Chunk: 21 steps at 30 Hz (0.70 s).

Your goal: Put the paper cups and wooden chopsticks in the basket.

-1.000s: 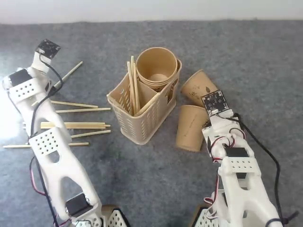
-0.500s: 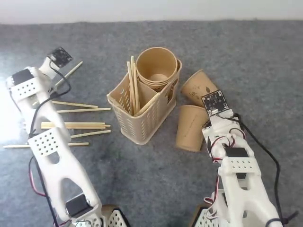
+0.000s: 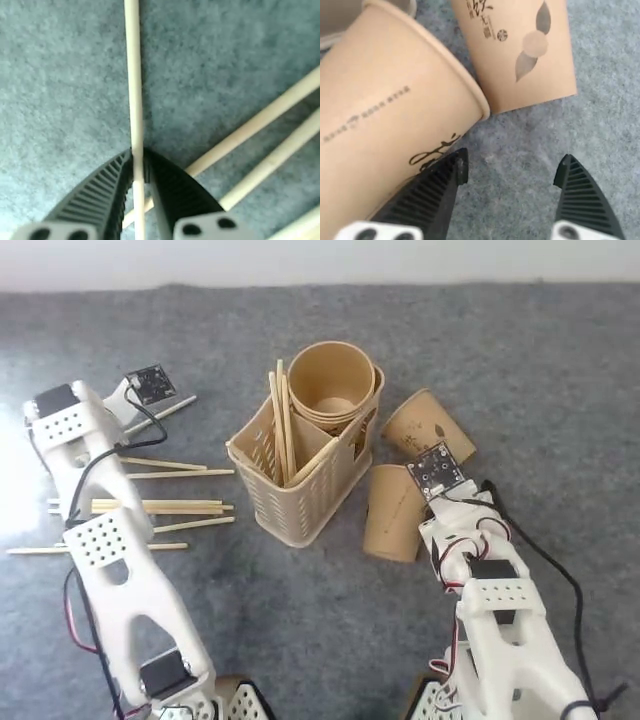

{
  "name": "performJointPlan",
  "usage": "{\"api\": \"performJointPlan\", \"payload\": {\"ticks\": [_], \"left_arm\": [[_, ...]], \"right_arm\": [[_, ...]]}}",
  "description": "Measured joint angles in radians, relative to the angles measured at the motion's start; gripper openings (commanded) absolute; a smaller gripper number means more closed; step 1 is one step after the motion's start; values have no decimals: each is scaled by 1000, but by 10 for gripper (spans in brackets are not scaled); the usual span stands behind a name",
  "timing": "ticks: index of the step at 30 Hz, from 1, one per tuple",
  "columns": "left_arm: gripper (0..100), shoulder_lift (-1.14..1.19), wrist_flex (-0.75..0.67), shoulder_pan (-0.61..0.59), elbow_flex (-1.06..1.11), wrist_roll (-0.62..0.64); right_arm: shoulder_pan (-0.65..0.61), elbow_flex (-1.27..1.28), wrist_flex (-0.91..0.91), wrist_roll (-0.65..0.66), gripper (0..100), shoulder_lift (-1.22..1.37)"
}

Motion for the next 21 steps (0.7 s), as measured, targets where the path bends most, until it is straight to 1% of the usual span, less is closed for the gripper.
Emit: {"api": "performJointPlan", "payload": {"ticks": [5,11,17,21], "left_arm": [[11,-20,81,2,-2,3],[10,-71,137,15,-54,157],[10,-324,152,69,-38,304],[10,-535,155,120,71,388]], "right_arm": [[0,0,0,0,292,0],[0,0,-6,0,292,0],[0,0,-9,0,292,0],[0,0,-9,0,292,0]]}}
